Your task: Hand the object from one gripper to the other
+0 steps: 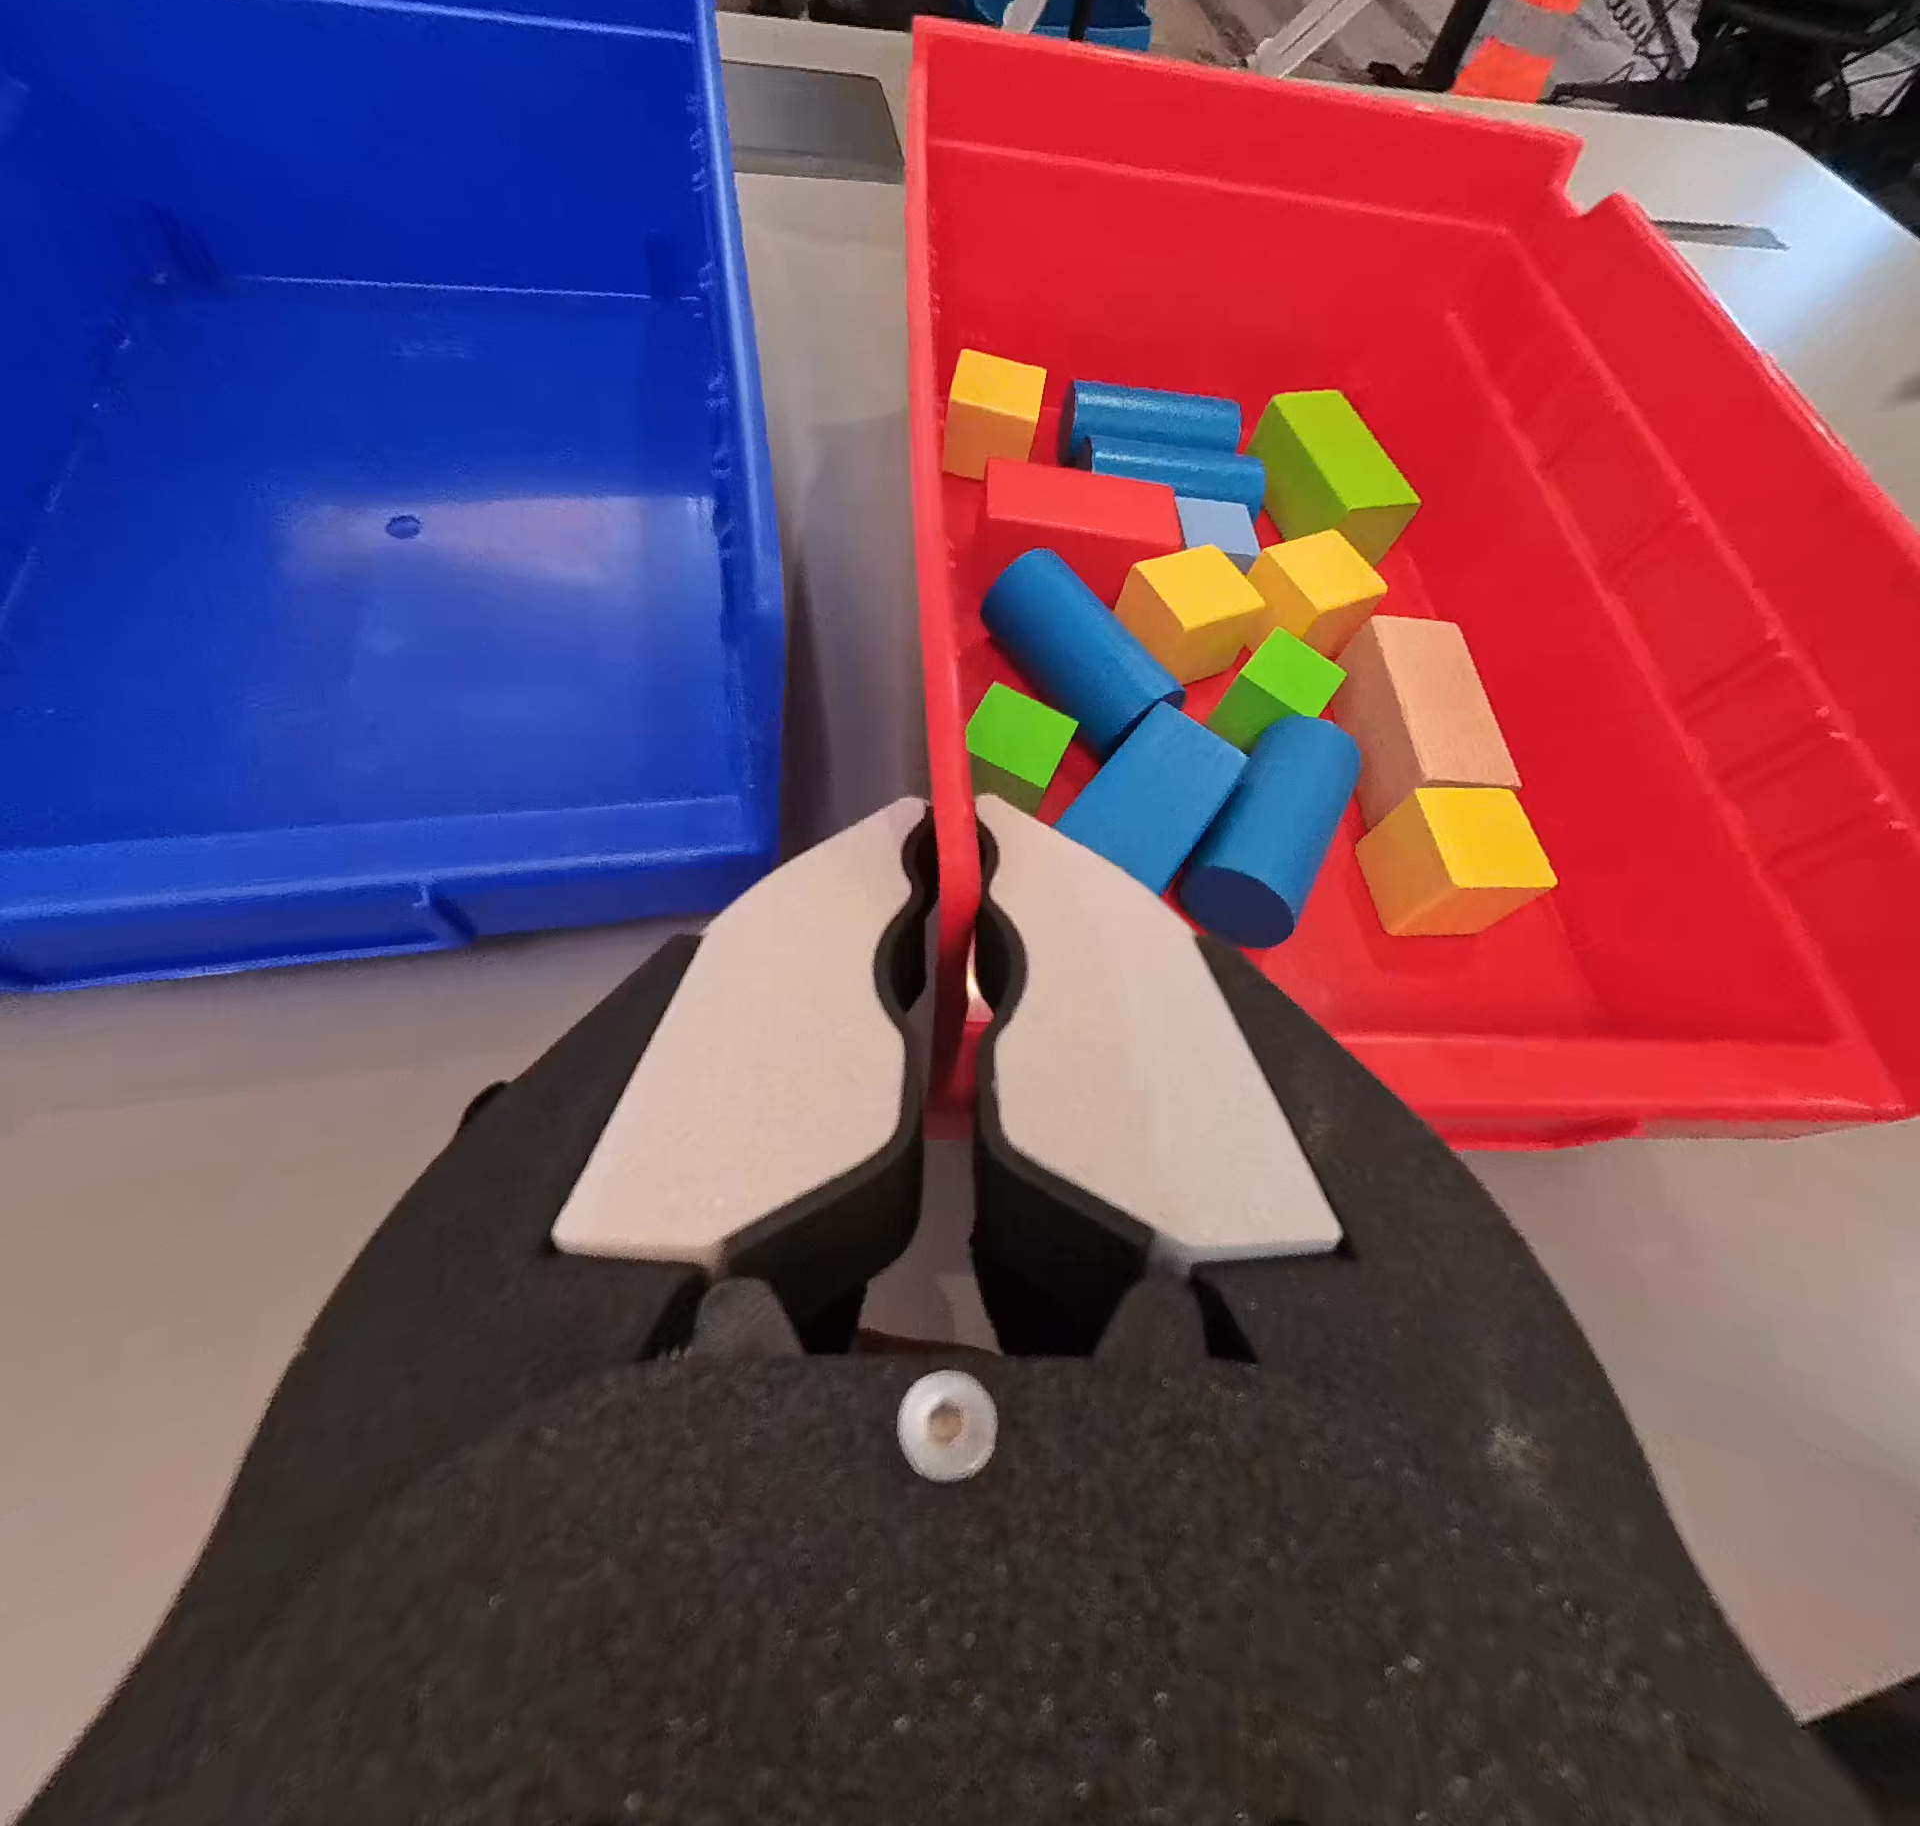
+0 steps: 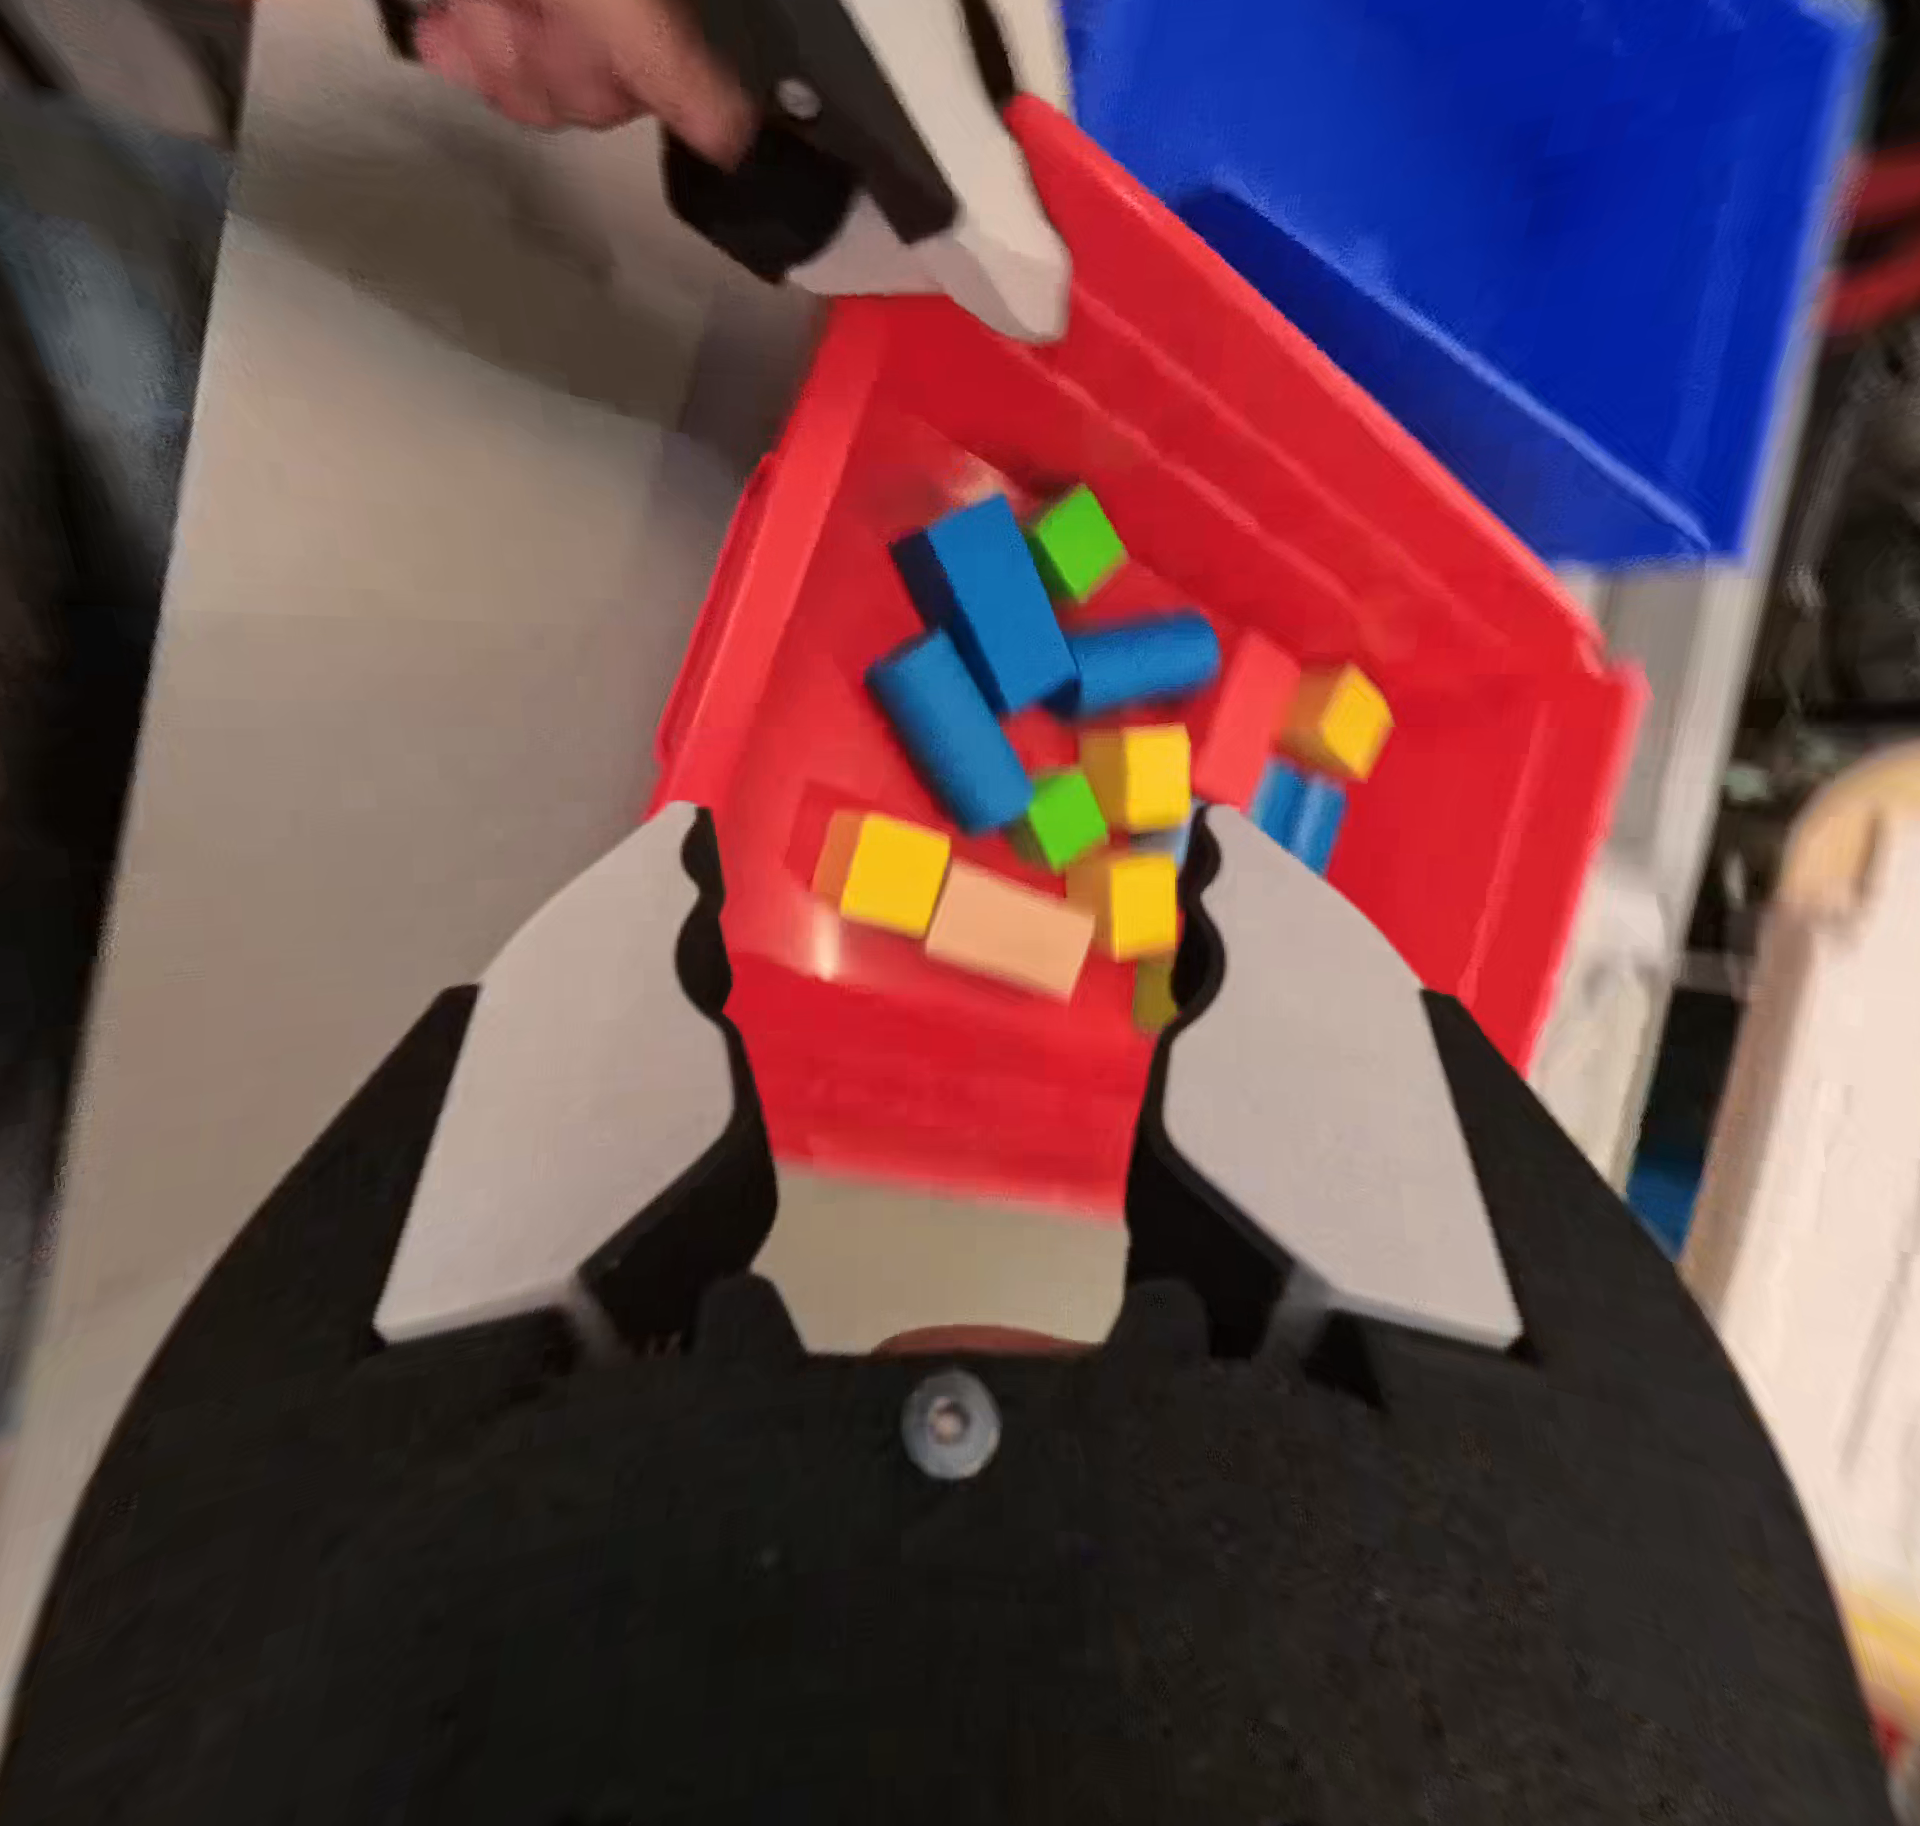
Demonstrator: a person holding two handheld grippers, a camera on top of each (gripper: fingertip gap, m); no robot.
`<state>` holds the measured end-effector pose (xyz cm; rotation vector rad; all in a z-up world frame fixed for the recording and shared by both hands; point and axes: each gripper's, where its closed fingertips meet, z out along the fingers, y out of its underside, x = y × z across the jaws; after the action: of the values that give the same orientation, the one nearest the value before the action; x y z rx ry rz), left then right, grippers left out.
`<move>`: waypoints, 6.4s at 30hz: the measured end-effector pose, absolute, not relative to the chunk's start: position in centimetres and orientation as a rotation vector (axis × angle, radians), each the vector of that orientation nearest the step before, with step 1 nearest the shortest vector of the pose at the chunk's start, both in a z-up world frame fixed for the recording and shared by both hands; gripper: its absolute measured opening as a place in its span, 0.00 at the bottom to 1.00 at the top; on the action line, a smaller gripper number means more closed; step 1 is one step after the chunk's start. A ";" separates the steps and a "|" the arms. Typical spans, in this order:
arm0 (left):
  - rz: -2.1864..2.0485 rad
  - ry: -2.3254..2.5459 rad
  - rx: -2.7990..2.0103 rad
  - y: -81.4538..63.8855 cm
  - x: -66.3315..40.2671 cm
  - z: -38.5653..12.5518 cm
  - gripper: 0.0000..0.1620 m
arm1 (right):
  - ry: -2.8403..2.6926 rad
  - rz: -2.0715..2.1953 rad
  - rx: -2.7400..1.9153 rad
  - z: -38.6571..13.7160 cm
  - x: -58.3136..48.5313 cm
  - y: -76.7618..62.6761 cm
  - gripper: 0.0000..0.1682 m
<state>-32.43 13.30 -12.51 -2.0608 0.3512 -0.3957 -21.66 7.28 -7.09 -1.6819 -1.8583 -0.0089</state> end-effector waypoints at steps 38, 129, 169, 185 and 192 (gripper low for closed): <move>-0.500 0.298 -2.038 13.5 -33.1 -13.0 0.02 | -2.515 0.185 -1.908 -16.7 -19.2 18.3 0.26; -0.589 0.288 -2.046 13.0 -32.4 -13.1 0.03 | -2.557 0.479 -1.467 -17.0 -26.0 7.3 0.14; -0.472 0.378 -2.033 12.7 -31.0 -13.2 0.02 | -2.113 0.163 -1.977 -16.9 -21.4 20.4 0.54; -0.489 0.365 -2.037 12.8 -31.1 -13.2 0.02 | -2.103 0.237 -2.165 -16.6 -21.0 18.7 0.56; -0.500 0.377 -2.030 12.7 -31.1 -13.2 0.03 | -2.499 0.759 -2.387 -15.7 -19.8 7.6 0.36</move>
<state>-31.05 12.68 -13.23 -2.0297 0.3767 -0.5002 -19.76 7.56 -15.74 -2.3868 -2.4986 0.7586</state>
